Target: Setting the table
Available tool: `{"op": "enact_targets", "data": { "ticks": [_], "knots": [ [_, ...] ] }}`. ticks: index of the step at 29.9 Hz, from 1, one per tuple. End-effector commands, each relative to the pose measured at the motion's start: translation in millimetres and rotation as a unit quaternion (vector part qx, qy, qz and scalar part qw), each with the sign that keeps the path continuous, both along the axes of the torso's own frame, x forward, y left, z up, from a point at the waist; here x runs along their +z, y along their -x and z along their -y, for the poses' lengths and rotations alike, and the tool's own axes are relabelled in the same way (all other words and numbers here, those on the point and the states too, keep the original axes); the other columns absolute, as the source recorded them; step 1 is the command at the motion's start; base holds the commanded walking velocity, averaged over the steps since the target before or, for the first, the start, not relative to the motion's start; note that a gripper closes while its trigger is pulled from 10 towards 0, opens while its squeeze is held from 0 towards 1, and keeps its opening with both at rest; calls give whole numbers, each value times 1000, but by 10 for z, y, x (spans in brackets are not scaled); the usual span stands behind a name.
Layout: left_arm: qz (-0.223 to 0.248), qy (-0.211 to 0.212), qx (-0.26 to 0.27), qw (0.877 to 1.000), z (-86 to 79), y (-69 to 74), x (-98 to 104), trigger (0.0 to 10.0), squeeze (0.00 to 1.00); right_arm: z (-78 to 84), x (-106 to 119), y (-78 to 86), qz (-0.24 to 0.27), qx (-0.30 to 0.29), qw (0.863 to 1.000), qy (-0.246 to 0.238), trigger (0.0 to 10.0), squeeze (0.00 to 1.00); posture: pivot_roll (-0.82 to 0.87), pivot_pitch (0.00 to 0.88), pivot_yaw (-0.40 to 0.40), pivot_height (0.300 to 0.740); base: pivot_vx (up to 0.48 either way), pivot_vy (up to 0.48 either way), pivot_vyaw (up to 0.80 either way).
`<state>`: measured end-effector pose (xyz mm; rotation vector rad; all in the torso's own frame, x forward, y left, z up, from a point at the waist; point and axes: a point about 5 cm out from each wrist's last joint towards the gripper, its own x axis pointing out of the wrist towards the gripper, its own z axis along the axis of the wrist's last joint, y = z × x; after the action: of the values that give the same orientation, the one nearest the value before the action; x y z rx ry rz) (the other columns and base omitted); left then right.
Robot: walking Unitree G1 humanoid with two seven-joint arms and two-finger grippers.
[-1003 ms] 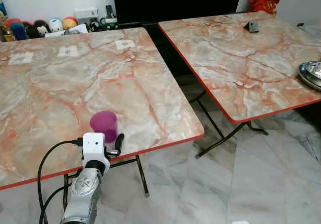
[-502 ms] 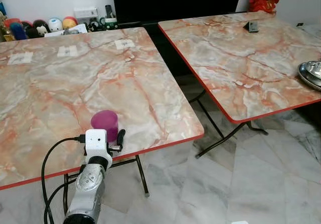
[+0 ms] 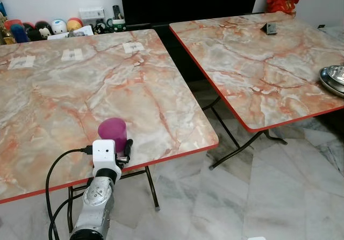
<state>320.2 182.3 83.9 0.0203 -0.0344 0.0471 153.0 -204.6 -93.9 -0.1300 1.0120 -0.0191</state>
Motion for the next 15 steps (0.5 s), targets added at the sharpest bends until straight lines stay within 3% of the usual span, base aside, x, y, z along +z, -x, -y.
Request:
{"op": "enact_targets", "data": {
  "ticks": [1,11,15],
  "knots": [
    [-1,-4,3,1000,10,-15,-1,0,0,22,-14,43,-8,-2,1000,3,10000,0,4,81,-32,740,0,0,0],
    [13,-3,5,1000,-3,-13,30,0,0,24,-15,47,-9,-1,1000,3,10000,0,5,86,-31,740,0,0,0],
    [35,-22,7,999,-78,-5,126,0,0,25,-15,48,-9,-2,1000,3,10000,0,7,87,-31,740,0,0,0]
  ]
}}
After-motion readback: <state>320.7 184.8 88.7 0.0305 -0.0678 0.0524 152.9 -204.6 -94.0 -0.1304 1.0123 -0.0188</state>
